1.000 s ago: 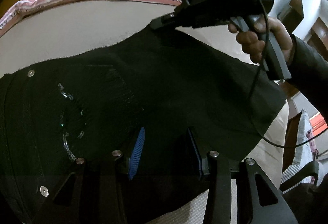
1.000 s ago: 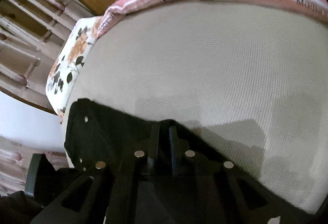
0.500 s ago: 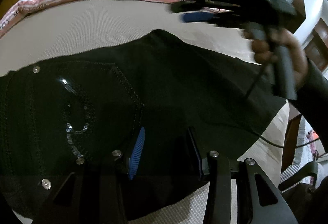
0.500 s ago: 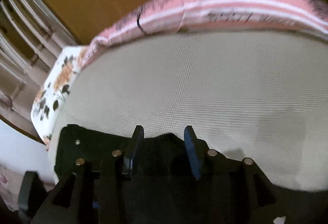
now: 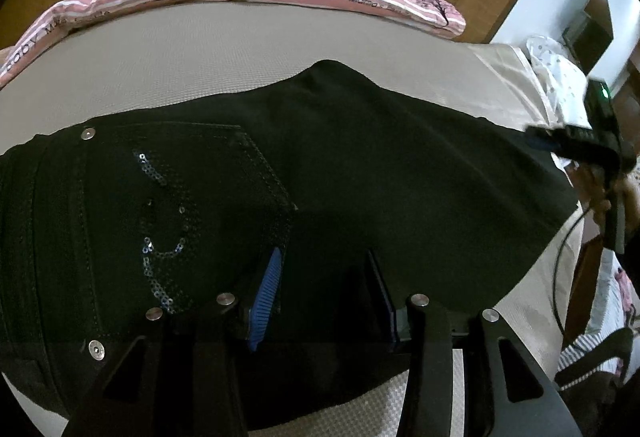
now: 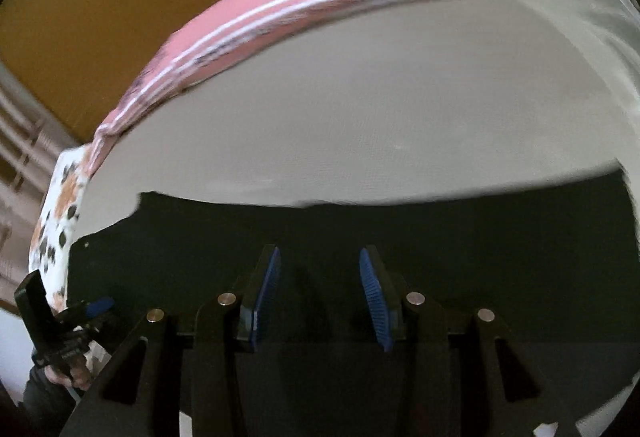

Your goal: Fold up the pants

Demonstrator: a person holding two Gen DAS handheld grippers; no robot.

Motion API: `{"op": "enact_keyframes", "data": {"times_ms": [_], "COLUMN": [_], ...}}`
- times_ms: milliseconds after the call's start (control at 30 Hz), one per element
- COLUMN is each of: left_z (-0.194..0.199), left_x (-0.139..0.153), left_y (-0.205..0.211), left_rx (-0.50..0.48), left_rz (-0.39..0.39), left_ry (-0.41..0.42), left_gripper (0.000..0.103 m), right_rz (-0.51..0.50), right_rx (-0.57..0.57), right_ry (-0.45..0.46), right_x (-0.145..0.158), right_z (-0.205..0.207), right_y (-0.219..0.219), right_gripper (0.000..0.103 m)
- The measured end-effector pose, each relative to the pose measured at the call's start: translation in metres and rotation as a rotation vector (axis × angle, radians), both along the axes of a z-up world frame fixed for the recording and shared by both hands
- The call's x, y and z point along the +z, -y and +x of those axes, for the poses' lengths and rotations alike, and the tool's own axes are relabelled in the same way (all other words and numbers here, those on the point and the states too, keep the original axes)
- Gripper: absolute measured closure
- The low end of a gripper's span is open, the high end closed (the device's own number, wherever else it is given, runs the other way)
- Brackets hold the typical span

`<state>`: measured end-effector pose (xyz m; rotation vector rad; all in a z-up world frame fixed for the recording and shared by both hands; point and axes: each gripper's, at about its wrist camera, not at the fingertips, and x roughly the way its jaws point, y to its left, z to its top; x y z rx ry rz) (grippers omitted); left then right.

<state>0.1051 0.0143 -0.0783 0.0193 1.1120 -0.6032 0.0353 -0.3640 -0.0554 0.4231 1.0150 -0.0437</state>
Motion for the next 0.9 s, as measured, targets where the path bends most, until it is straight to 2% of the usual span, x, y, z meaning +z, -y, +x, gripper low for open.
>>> {"op": "enact_keyframes", "data": {"times_ms": [67,200,267,333,433,500,600,700,800,867,900], "left_z": [-0.002,-0.002,-0.003,-0.008,-0.015,-0.019,-0.024,-0.033,-0.037,-0.037,-0.037], "left_x": [0.0,0.002,0.005,0.013,0.024,0.026,0.025,0.02,0.008,-0.001,-0.003], "left_y": [0.004,0.013,0.02,0.031,0.058,0.078,0.112,0.144,0.163,0.165,0.164], "left_rx": [0.003,0.0,-0.005,-0.031,-0.089,-0.133,-0.199,-0.272,-0.309,-0.303,-0.3], "left_rz": [0.016,0.081,0.113,0.107,0.092,0.075,0.051,0.045,0.07,0.116,0.122], "left_ry": [0.006,0.015,0.022,0.044,0.073,0.082,0.075,0.075,0.052,0.041,0.044], "left_gripper": [0.058,0.058,0.058,0.058,0.058,0.057,0.057,0.057,0.057,0.057,0.057], "right_rz": [-0.016,-0.16,-0.15,-0.137,-0.111,-0.077,-0.057,-0.062,-0.07,-0.087,-0.077], "right_rx": [-0.056,-0.214,-0.277,-0.338,-0.354,-0.324,-0.266,-0.215,-0.282,-0.352,-0.366], "right_ry": [-0.003,-0.049,-0.039,-0.024,0.043,0.07,0.074,0.049,0.002,-0.007,0.003], "right_x": [-0.005,-0.016,-0.017,-0.011,0.009,0.019,0.025,0.018,-0.001,-0.007,-0.006], "right_z": [-0.017,-0.03,-0.037,-0.045,-0.065,-0.078,-0.098,-0.118,-0.132,-0.144,-0.148], "right_y": [0.027,0.09,0.12,0.142,0.15,0.143,0.121,0.104,0.12,0.141,0.147], "right_gripper": [0.063,0.063,0.068,0.065,0.065,0.065,0.066,0.067,0.068,0.081,0.084]}}
